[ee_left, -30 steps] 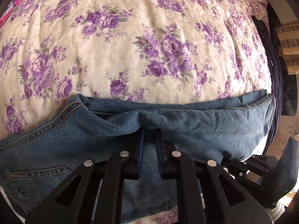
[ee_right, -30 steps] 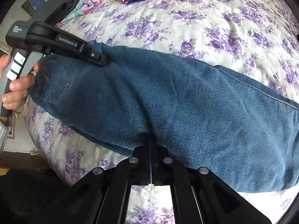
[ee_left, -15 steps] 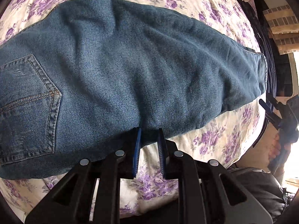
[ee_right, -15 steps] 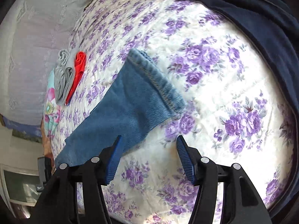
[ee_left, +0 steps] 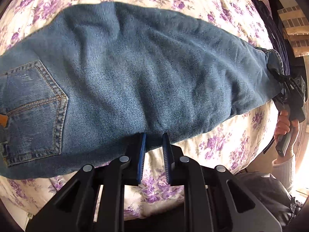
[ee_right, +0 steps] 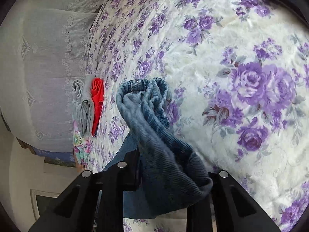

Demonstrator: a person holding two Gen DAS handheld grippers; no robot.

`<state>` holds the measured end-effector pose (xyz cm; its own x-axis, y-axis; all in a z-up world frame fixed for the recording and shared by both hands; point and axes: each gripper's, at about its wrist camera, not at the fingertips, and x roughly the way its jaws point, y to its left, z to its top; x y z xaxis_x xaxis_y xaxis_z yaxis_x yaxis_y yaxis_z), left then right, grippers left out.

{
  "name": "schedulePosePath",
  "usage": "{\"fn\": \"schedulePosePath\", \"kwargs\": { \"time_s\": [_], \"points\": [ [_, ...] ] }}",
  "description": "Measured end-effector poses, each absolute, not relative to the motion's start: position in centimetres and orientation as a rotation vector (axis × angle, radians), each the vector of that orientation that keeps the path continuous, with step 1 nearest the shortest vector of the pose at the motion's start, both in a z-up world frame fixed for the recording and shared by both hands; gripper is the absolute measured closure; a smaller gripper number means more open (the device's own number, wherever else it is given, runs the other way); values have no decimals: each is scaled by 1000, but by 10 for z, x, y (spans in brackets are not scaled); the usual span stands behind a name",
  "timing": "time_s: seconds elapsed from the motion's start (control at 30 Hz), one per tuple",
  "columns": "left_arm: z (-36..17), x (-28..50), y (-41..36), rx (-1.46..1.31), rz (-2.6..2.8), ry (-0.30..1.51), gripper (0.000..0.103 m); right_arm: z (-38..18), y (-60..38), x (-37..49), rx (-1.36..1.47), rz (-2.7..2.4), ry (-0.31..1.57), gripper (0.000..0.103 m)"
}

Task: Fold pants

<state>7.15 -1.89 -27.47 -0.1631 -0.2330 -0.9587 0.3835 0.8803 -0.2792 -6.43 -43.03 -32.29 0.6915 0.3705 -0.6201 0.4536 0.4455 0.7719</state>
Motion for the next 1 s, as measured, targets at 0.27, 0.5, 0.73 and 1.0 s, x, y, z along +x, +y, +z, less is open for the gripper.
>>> {"fn": "schedulePosePath", "kwargs": {
  "time_s": [0.27, 0.5, 0.73, 1.0],
  "points": [
    [-216, 83, -98, 119, -763, 1504, 87, -287, -424, -53, 1024, -50, 915, 81],
    [-239, 81, -184, 110, -854, 1504, 87, -267, -418, -51, 965, -42, 913, 81],
    [-280, 74, -215, 159, -784, 1523, 94, -253, -402, -41, 878, -29, 944, 81],
    [-277, 53, -209, 169, -836, 1491, 94, -244, -393, -29, 809, -81, 975, 81]
  ]
}}
